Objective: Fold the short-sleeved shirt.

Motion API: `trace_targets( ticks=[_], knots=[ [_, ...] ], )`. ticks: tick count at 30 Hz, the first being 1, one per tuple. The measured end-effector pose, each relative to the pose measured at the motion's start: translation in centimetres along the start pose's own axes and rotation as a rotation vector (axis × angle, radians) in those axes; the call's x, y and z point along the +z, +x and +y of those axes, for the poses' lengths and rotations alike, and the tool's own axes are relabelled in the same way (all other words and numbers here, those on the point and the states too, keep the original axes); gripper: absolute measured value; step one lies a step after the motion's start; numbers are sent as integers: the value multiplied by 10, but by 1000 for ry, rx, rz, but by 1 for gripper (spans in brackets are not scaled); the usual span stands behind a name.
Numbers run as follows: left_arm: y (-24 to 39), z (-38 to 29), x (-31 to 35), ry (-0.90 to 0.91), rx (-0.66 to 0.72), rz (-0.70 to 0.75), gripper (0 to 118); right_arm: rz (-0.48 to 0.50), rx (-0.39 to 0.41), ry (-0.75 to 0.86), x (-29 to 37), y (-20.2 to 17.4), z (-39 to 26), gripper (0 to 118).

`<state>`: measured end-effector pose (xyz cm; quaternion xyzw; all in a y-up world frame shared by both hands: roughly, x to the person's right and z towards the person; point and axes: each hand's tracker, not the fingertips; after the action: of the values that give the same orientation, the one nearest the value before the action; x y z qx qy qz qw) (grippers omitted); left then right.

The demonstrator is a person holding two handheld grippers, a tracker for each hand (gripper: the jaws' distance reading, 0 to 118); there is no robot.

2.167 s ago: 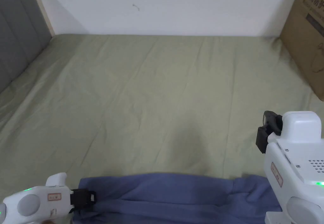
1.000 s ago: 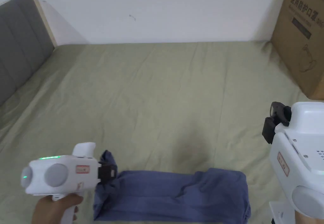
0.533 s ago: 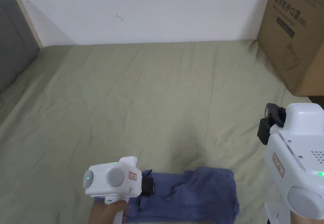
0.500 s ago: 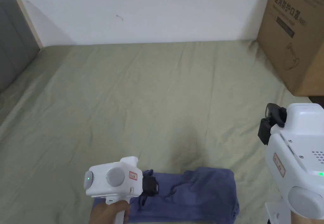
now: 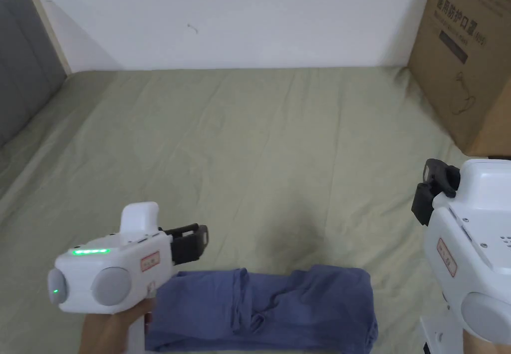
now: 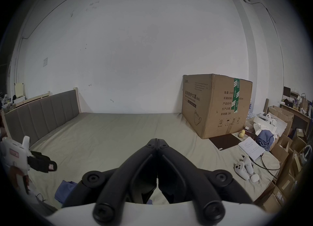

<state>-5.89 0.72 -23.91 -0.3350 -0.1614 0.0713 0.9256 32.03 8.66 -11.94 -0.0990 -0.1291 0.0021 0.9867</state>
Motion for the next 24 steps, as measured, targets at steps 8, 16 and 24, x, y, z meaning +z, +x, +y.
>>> trace_targets(
  ticks=[8, 16, 24],
  knots=[
    [-30, -23, -13, -10, 13, 16, 0, 11, 7, 0, 0, -3, 1, 0],
    [-6, -81, -65, -165, -24, 30, 0, 6, 16, -17, 0, 1, -2, 0],
    [32, -114, -106, -231, -41, 1, 0, -27, 20, -32, 0, 17, -6, 0]
  ],
)
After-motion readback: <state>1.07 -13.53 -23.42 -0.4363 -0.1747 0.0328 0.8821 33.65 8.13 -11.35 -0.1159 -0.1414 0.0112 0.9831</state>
